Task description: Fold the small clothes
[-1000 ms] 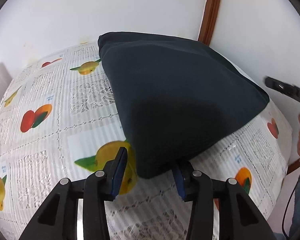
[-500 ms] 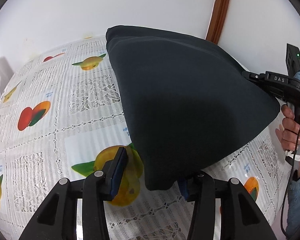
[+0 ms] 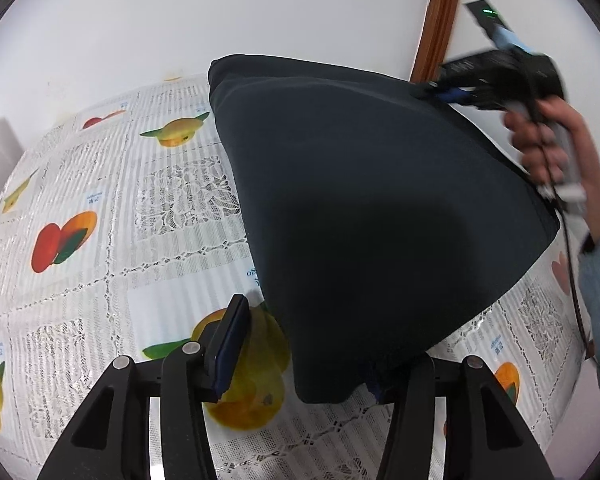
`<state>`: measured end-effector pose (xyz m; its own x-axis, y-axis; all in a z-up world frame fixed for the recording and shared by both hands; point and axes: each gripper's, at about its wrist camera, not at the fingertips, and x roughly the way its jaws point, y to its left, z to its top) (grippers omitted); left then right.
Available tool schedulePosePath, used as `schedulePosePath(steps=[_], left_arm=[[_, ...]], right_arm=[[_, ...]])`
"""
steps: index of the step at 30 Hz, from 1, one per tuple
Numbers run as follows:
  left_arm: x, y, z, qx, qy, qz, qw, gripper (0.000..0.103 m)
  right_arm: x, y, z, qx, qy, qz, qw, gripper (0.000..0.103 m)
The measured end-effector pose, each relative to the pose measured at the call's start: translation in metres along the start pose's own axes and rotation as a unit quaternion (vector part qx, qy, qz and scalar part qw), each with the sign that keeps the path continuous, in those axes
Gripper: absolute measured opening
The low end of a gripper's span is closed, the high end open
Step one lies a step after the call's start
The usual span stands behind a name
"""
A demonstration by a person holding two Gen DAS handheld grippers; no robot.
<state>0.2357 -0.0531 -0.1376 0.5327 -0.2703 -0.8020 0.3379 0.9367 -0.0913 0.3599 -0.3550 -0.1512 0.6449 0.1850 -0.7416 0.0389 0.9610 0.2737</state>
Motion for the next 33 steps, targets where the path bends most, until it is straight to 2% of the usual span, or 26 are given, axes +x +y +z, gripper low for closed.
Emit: schedulePosePath(steps=[1, 2, 4, 7, 9, 11, 15, 17, 20, 22, 23, 24, 26, 28, 29, 33], left_arm=[[0.0, 0.0, 0.0, 0.001, 0.0, 0.0, 1.0, 0.05], [0.001, 0.0, 0.0, 0.002, 0.001, 0.001, 1.0, 0.05], [0.001, 0.0, 0.001, 0.003, 0.002, 0.003, 1.0, 0.05], [0.003, 0.001, 0.002, 0.0, 0.001, 0.003, 1.0, 0.051], [0.003, 0.002, 0.002, 0.0, 0.001, 0.002, 1.0, 0.051], [0.002, 0.002, 0.001, 0.001, 0.002, 0.002, 1.0, 0.051], [0.002, 0.005, 0.0, -0.008, 0.006, 0.003, 0.9999, 0.052], [0.001, 0.006, -0.002, -0.009, 0.004, 0.004, 0.9999, 0.052], [0.0, 0.004, -0.004, -0.004, 0.0, 0.006, 1.0, 0.052], [0.001, 0.003, -0.004, -0.007, -0.001, 0.012, 0.9999, 0.054], [0.001, 0.003, -0.003, -0.009, 0.0, 0.015, 0.9999, 0.054], [0.001, 0.002, -0.004, -0.01, 0.001, 0.016, 0.9998, 0.054], [0.0, 0.003, -0.004, -0.015, 0.0, 0.018, 0.9997, 0.054], [-0.003, 0.001, -0.007, -0.012, -0.004, 0.022, 0.9997, 0.054], [-0.003, 0.0, -0.008, -0.013, -0.004, 0.025, 0.9996, 0.054], [-0.009, -0.001, -0.01, -0.019, 0.002, 0.026, 0.9995, 0.054]], right_arm=[[0.009, -0.001, 0.006, 0.003, 0.007, 0.005, 1.0, 0.026], [0.015, 0.0, 0.011, -0.007, 0.007, 0.021, 1.0, 0.009], [0.015, 0.005, 0.014, -0.036, -0.014, 0.013, 0.999, 0.01], [0.013, 0.004, 0.01, -0.036, -0.02, 0.008, 0.999, 0.011], [-0.003, 0.006, 0.006, -0.045, -0.035, -0.017, 0.998, 0.013], [-0.023, 0.006, -0.003, -0.058, -0.05, -0.031, 0.997, 0.021], [-0.06, -0.004, -0.035, -0.057, -0.047, -0.009, 0.997, 0.046], [-0.068, -0.012, -0.059, -0.044, -0.033, 0.004, 0.998, 0.046], [-0.06, -0.02, -0.082, -0.02, -0.013, 0.011, 1.0, 0.046], [-0.049, -0.024, -0.087, 0.0, -0.001, 0.034, 0.999, 0.042], [-0.044, -0.027, -0.088, 0.006, -0.004, 0.06, 0.998, 0.01], [-0.044, -0.03, -0.088, 0.016, -0.017, 0.074, 0.997, 0.006], [-0.054, -0.046, -0.09, 0.065, -0.053, 0.071, 0.994, 0.006], [-0.063, -0.053, -0.093, 0.097, -0.07, 0.039, 0.992, 0.003], [-0.069, -0.055, -0.095, 0.099, -0.079, 0.019, 0.992, 0.004], [-0.107, -0.059, -0.112, 0.084, -0.1, -0.018, 0.991, 0.007]])
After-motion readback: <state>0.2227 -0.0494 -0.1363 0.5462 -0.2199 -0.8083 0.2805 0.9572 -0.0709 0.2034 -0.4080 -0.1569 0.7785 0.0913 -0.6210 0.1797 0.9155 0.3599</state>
